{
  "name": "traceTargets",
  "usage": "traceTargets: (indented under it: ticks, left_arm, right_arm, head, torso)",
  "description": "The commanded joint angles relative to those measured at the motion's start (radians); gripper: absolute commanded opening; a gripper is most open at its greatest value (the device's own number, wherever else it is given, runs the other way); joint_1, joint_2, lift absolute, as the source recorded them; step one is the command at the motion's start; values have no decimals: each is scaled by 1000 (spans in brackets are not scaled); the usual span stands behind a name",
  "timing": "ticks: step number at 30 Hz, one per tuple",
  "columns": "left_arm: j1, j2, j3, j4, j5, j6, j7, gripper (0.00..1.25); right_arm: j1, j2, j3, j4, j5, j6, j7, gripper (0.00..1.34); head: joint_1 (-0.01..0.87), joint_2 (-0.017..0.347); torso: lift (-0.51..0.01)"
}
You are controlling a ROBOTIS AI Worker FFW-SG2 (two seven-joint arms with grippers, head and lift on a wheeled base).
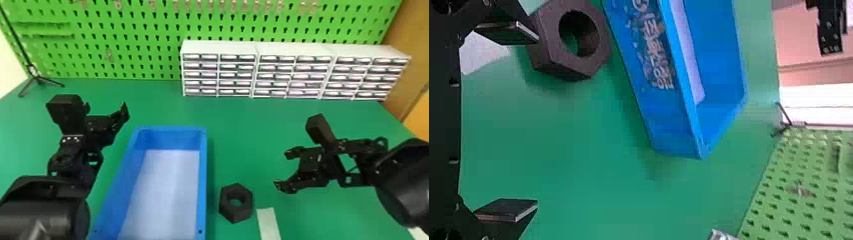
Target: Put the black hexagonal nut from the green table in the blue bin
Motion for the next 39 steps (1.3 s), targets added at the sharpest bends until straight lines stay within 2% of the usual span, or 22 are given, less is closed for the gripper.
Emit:
traceTargets:
  ticks: [1, 7, 16, 22, 39]
  left_arm:
    - [0, 0, 3, 0, -3, 0, -2, 948]
    - [-2, 0, 6, 0, -8, 0, -6, 948]
    - [2, 0, 11, 0, -17, 0, -17, 948]
    - [2, 2, 14, -3, -17, 0, -17, 948]
    - [5, 5, 17, -5, -17, 0, -19, 948]
  right_arm:
    - [-37, -46, 67, -13, -15, 9, 0, 1198]
    - [-106, -109, 175, -35, -36, 11, -2, 1197]
    - [-170, -169, 287, -61, -111, 28, -2, 1198]
    - [-207, -184, 325, -78, -139, 43, 0, 1197]
    - [-239, -186, 368, -107, -110, 74, 3, 1195]
  head:
    - [683, 28]
    - [683, 28]
    - [683, 28]
    - [683, 28]
    - [683, 28]
  torso:
    - [-96]
    - [-96]
    - [-96]
    - [-96]
    - [-96]
